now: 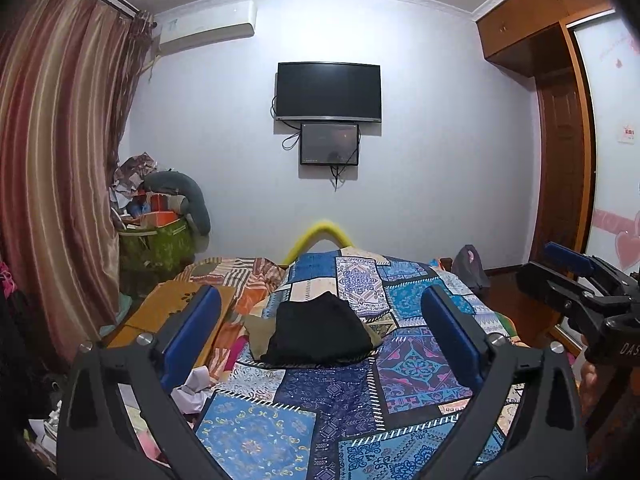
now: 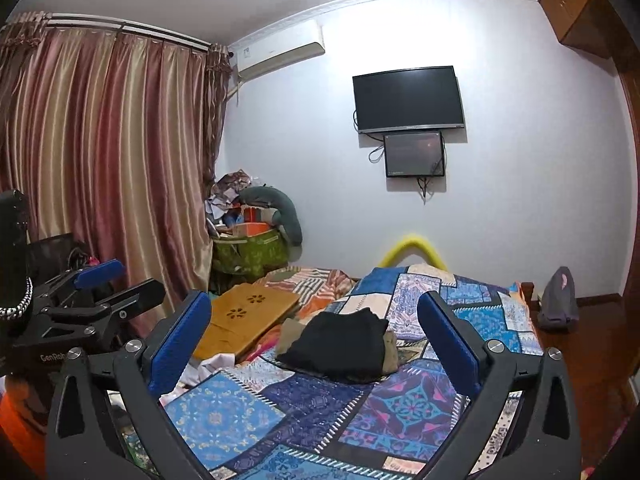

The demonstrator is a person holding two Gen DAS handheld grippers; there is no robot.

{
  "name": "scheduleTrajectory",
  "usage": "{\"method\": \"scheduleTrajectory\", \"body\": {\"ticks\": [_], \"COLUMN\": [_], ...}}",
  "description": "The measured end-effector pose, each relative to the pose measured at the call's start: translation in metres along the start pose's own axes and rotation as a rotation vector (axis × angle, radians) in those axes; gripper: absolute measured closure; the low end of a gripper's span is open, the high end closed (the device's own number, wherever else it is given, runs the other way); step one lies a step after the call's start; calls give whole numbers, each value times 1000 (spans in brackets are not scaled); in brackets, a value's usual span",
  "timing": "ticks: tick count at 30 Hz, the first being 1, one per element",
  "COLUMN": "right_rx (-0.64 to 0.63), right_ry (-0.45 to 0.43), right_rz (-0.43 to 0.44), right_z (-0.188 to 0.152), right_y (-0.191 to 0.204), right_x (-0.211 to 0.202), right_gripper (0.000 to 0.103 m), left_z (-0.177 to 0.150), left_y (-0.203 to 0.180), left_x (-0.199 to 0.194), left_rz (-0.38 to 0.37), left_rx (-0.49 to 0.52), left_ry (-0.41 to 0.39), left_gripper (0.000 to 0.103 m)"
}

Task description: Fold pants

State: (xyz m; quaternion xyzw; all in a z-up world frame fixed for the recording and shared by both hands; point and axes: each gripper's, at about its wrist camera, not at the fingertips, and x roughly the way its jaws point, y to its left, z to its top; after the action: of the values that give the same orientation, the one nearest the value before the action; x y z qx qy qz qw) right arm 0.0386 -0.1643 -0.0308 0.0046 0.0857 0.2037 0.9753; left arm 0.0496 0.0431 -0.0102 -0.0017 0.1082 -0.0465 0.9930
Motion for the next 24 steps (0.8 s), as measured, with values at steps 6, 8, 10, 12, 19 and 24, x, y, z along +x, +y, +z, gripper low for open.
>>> {"method": "scheduleTrajectory", "body": {"ticks": [6, 8, 10, 12, 19, 24], "right_rx": [-3, -1, 0, 1, 5, 4], "right_ry": [5, 8, 10, 12, 15, 19], "right_rz": [5, 7, 8, 9, 10, 8], "right_z": [0, 0, 1, 1, 2, 2], "right_y": [1, 0, 0, 0, -2, -1], "right_x": [-2, -3, -4, -3, -4, -4], "right_gripper": [0, 0, 0, 0, 0, 0], "left_z": [-1, -2, -3, -3, -6, -7], "left_y": [-1, -2, -3, -5, -6, -6], "left_x": [1, 3, 3, 4, 4, 4], "left_rz": [-3, -6, -9, -11, -17, -17], "left_rx": [-2, 0, 4, 8, 7, 1], "left_ry": [4, 7, 9, 11, 12, 16], "left_gripper": [1, 1, 1, 1, 1, 1]}}
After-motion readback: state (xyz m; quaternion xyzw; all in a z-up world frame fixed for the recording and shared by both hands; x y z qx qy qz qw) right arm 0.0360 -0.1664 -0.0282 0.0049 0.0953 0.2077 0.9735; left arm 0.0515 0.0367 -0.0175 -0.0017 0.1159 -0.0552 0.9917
